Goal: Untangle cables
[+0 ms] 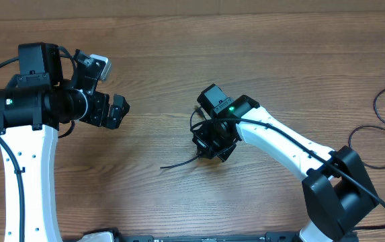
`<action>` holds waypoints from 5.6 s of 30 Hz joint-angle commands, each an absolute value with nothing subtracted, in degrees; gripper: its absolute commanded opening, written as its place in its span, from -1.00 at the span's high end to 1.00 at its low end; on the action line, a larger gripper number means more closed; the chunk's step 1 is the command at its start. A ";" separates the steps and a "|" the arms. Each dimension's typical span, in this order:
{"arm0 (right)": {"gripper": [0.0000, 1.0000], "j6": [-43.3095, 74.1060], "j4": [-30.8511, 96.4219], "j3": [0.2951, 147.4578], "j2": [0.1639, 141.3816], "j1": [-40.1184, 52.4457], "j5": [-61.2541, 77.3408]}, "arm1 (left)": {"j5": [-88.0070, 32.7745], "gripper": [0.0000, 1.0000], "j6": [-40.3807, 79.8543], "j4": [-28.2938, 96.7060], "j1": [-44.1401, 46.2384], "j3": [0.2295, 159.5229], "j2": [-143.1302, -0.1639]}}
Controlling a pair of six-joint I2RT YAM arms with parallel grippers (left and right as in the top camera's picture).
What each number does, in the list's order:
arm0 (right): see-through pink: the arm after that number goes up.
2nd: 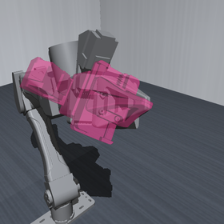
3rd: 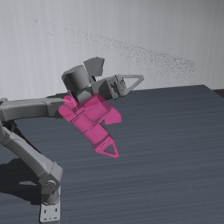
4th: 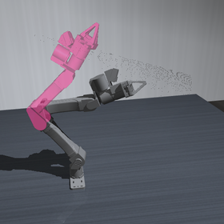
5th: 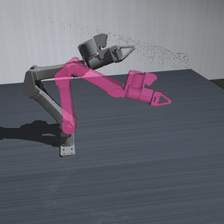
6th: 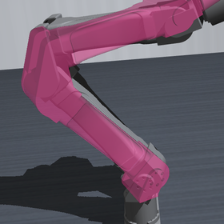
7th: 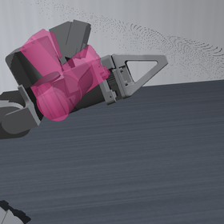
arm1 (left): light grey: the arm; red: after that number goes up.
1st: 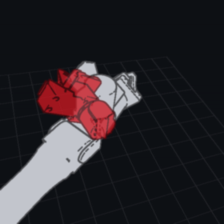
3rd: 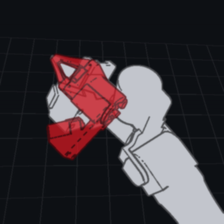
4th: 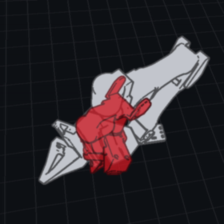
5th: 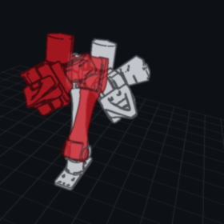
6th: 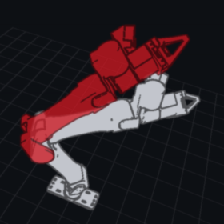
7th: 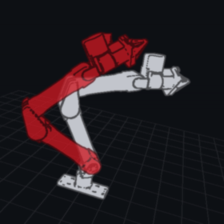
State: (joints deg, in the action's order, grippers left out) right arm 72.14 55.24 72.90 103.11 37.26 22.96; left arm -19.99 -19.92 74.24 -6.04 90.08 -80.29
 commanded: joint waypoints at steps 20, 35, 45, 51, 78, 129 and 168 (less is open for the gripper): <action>0.92 48.01 56.25 92.09 101.36 24.01 15.38 | -20.80 -0.99 -20.60 74.35 -6.31 90.56 -80.25; 0.92 47.86 58.30 117.05 101.36 16.99 -18.13 | -20.80 -0.99 -20.60 74.35 -6.31 90.56 -80.25; 0.92 37.39 41.08 118.85 101.36 8.05 -31.92 | -20.80 -0.99 -20.60 74.35 -6.31 90.56 -80.25; 0.92 37.39 31.53 118.85 101.36 1.96 -35.62 | -20.80 -1.00 -20.60 74.35 -6.31 90.56 -80.25; 0.92 37.41 22.48 118.85 110.30 -14.63 -34.89 | -20.80 -0.99 -20.60 74.35 -6.31 90.56 -80.25; -1.00 26.50 33.87 118.63 131.44 -17.69 -16.36 | -20.80 -0.99 -20.60 74.35 -6.31 90.56 -80.25; -1.00 16.43 79.50 118.63 101.80 2.13 1.87 | -20.80 -0.99 -20.60 74.35 -6.31 90.56 -80.25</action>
